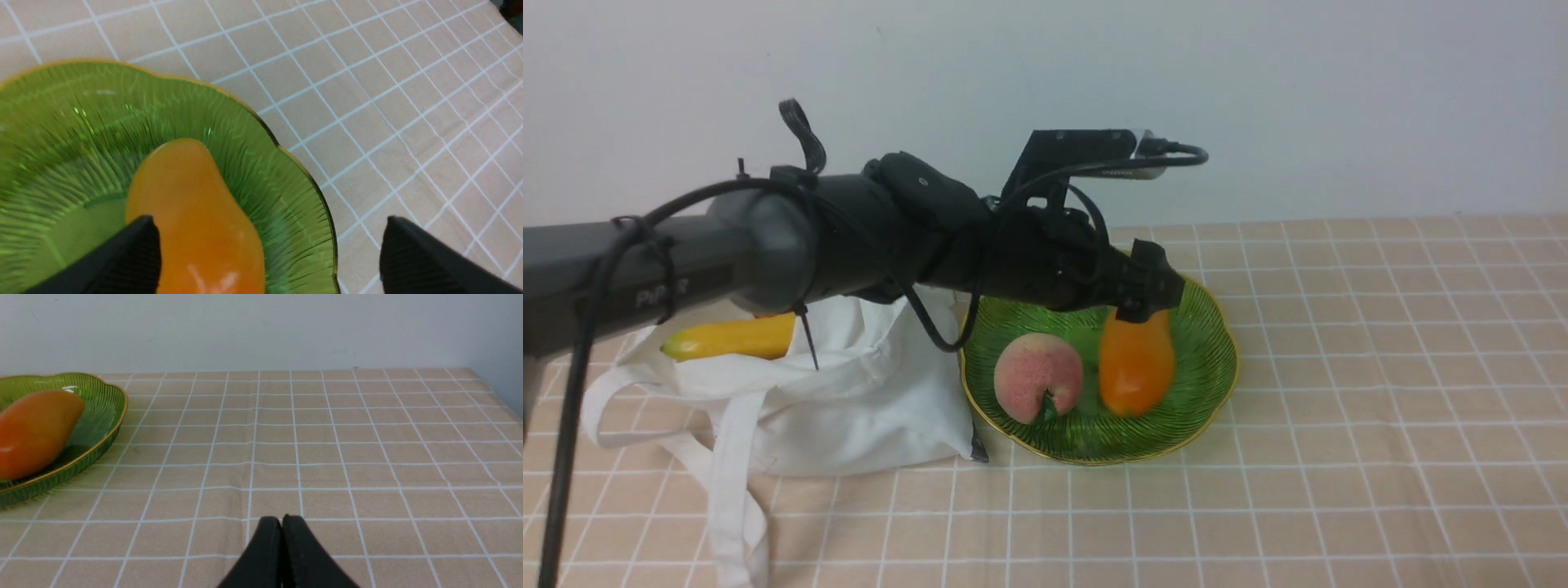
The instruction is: Take the fruit out of the bag on the brown coffee tablecloth and place them on the plate.
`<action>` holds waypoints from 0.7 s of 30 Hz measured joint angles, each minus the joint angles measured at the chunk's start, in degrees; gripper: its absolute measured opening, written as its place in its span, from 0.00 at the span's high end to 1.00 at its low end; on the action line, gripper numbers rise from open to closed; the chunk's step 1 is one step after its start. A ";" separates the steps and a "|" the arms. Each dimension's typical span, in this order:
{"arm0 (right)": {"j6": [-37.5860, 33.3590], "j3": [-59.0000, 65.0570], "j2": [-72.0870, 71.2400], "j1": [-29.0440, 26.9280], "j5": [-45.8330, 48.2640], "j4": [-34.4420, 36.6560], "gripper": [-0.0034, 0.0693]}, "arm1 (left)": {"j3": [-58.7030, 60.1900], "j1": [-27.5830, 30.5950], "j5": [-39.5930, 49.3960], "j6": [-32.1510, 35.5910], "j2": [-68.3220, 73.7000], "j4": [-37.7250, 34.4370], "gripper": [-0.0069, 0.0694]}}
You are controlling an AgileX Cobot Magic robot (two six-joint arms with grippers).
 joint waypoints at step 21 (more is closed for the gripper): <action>0.00 0.00 0.00 0.00 0.00 0.00 0.97 | 6.87 6.18 18.01 -32.07 -52.58 43.92 0.92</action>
